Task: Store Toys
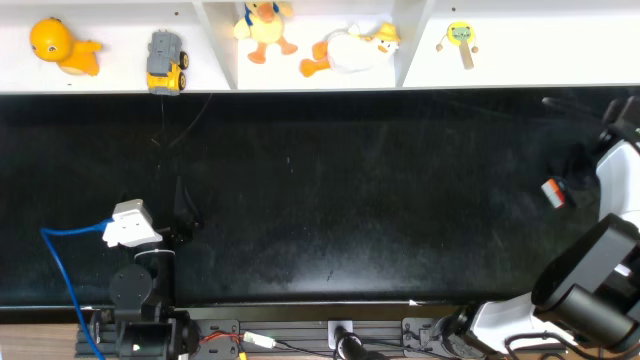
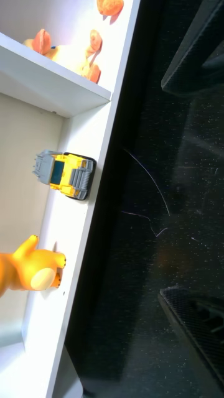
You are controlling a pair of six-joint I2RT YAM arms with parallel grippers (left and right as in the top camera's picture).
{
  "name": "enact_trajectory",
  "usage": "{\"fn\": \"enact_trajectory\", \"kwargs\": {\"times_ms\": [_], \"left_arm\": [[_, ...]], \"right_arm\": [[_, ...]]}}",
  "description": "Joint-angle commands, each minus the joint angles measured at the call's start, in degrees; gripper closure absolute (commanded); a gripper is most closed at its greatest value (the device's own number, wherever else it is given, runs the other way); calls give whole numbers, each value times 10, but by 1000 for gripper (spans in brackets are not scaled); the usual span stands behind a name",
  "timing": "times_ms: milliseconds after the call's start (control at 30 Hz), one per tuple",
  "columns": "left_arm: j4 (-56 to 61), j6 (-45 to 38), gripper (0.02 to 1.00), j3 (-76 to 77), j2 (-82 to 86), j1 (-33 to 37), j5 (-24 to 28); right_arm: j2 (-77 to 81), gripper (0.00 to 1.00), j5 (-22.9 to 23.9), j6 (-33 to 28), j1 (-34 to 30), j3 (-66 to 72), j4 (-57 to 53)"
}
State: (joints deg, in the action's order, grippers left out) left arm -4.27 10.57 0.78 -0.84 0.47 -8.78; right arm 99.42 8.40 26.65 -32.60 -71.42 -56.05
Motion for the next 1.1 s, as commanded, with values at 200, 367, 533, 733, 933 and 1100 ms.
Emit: {"fn": "enact_trajectory", "kwargs": {"times_ms": [200,367,533,733,933,1100], "left_arm": [[1,2,20,-3,7,1,5],[1,2,20,-3,7,1,5],[1,2,20,-3,7,1,5],[1,2,20,-3,7,1,5],[1,2,20,-3,7,1,5],[1,2,20,-3,7,1,5]], "right_arm": [[-158,956,4,-216,46,-60,-5],[-228,956,-8,-308,97,-60,5],[-250,956,-21,-349,102,-61,-12],[-264,954,-66,-303,101,-59,-6],[-225,954,-78,-416,100,-42,150],[-166,956,-100,-448,101,-28,241]]}}
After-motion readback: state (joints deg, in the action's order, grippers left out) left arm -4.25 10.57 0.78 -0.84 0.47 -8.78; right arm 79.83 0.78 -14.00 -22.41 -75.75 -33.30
